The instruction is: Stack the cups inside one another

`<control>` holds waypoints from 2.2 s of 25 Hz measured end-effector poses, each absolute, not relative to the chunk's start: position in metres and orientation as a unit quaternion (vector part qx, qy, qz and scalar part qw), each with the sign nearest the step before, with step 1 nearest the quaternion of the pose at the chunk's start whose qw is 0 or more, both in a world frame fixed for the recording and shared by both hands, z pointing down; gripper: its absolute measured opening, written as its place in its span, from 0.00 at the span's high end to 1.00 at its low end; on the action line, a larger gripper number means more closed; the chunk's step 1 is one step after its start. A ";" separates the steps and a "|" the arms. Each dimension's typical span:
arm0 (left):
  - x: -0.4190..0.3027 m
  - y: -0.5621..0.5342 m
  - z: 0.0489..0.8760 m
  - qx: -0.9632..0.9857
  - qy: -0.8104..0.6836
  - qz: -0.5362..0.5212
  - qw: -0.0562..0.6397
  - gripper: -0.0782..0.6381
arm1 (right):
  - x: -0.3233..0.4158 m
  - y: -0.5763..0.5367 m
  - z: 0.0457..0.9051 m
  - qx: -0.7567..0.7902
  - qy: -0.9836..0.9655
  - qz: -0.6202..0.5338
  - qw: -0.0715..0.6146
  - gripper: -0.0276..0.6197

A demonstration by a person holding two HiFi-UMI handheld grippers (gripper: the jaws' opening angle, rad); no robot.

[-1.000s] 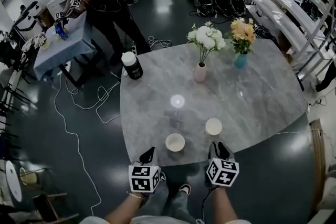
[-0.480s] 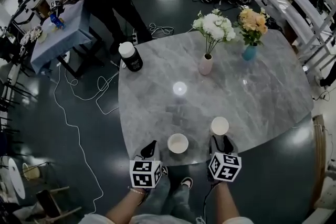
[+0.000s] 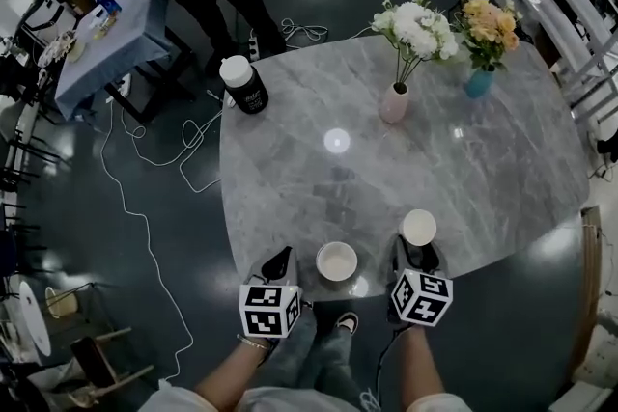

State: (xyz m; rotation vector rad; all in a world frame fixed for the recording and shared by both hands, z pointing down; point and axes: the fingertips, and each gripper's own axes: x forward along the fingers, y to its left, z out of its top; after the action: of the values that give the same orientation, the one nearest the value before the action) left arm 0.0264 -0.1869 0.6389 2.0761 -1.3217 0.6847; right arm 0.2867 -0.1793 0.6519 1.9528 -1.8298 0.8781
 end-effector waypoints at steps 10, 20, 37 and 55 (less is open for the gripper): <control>0.025 -0.197 0.650 0.777 -0.489 0.258 0.300 0.90 | 0.290 -0.186 0.658 0.696 -0.627 0.302 0.177 0.64; 0.024 -0.195 0.654 0.779 -0.483 0.261 0.302 0.90 | 0.294 -0.184 0.658 0.701 -0.622 0.301 0.176 0.64; 0.023 -0.180 0.646 0.783 -0.479 0.261 0.299 0.90 | 0.295 -0.169 0.636 0.712 -0.623 0.283 0.159 0.64; 0.024 -0.145 0.618 0.791 -0.486 0.233 0.288 0.90 | 0.282 -0.131 0.599 0.708 -0.639 0.262 0.149 0.64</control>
State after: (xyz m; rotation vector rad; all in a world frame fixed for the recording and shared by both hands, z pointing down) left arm 0.0245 -0.1450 0.6185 2.1125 -1.2989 0.6214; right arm 0.2820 -0.1314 0.5991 2.0342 -1.8368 0.7525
